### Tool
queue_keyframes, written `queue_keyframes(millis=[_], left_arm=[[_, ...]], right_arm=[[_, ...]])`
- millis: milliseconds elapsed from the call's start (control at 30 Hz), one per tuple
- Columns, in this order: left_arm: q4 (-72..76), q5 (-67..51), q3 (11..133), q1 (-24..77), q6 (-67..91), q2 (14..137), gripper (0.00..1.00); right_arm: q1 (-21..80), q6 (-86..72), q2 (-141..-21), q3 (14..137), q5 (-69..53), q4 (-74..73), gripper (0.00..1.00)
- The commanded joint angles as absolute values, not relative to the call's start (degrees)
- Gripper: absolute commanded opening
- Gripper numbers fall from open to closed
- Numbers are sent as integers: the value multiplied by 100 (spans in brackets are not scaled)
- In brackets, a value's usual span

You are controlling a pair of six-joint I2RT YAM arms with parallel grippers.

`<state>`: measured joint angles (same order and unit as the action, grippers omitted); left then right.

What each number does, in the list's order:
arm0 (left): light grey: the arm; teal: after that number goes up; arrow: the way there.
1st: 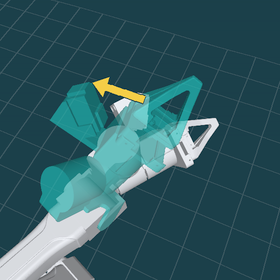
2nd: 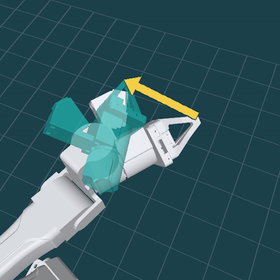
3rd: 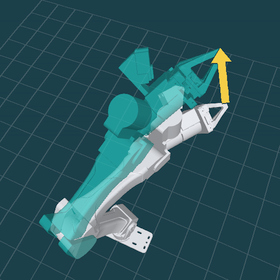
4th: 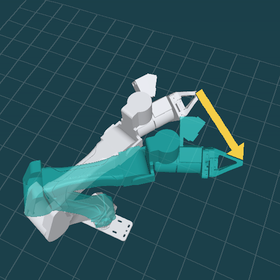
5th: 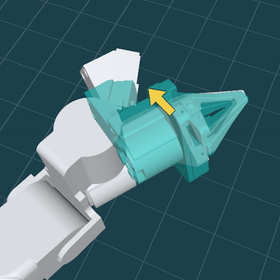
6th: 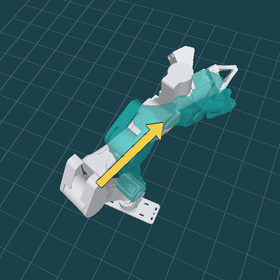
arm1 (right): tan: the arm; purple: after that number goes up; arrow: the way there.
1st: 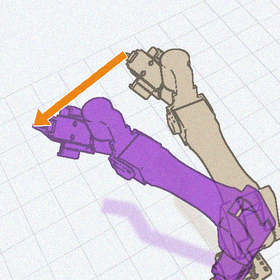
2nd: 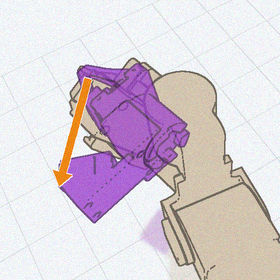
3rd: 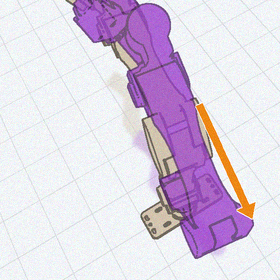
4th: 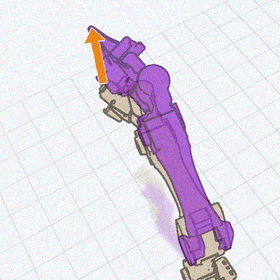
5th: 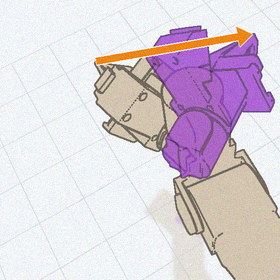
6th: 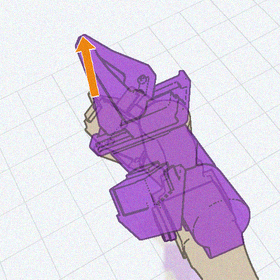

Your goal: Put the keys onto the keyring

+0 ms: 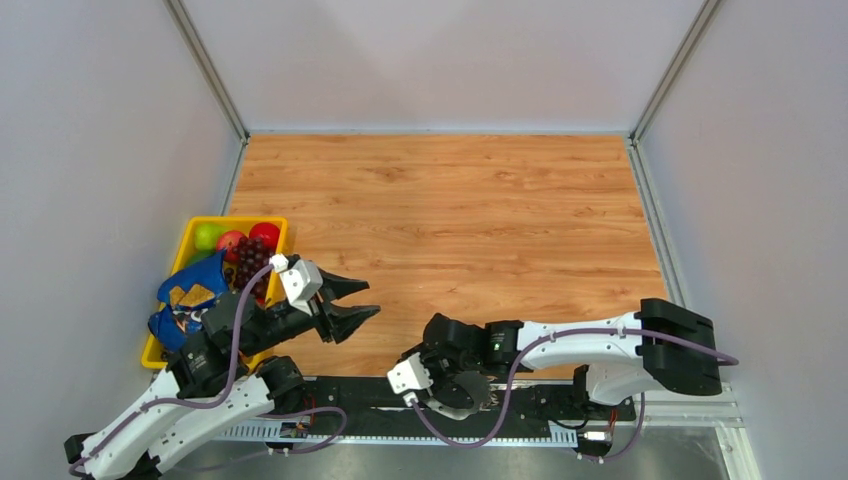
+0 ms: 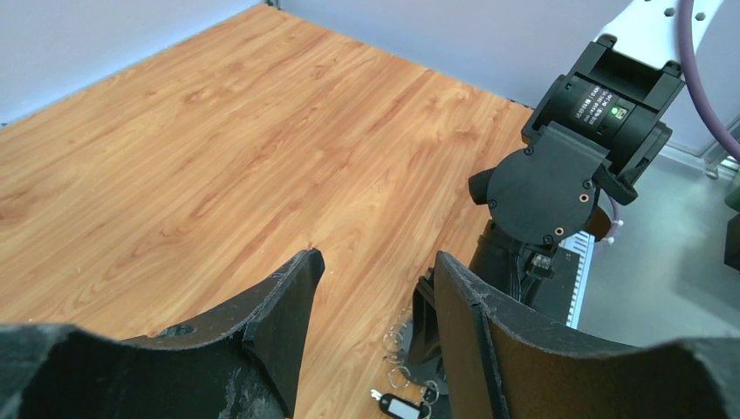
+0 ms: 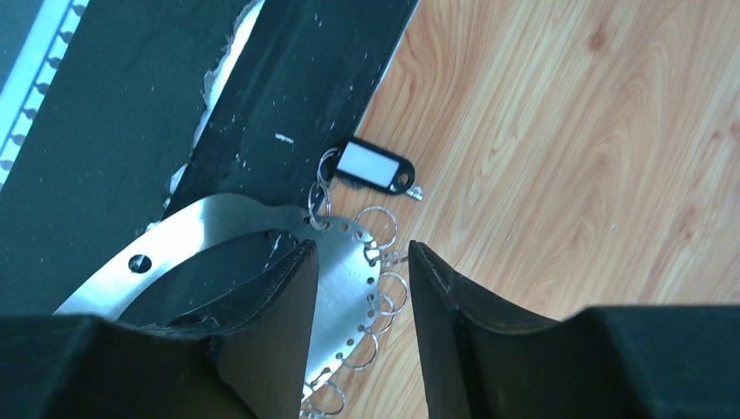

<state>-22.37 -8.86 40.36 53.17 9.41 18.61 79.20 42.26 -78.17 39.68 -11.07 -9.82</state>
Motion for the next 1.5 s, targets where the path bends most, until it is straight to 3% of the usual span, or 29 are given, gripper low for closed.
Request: queue_keyframes(millis=[0, 667, 1467], left_arm=[[-2274, -812, 3970, 5329, 809, 1717, 61], [-2345, -723, 3921, 5326, 782, 1524, 62], [-2390, -668, 3911, 5331, 738, 1499, 62]], right_arm=[[8036, 4502, -8036, 4298, -1307, -751, 47], [8209, 4714, -8663, 4644, -1358, -1282, 36], [8193, 4729, -9224, 4860, -1180, -1474, 29]])
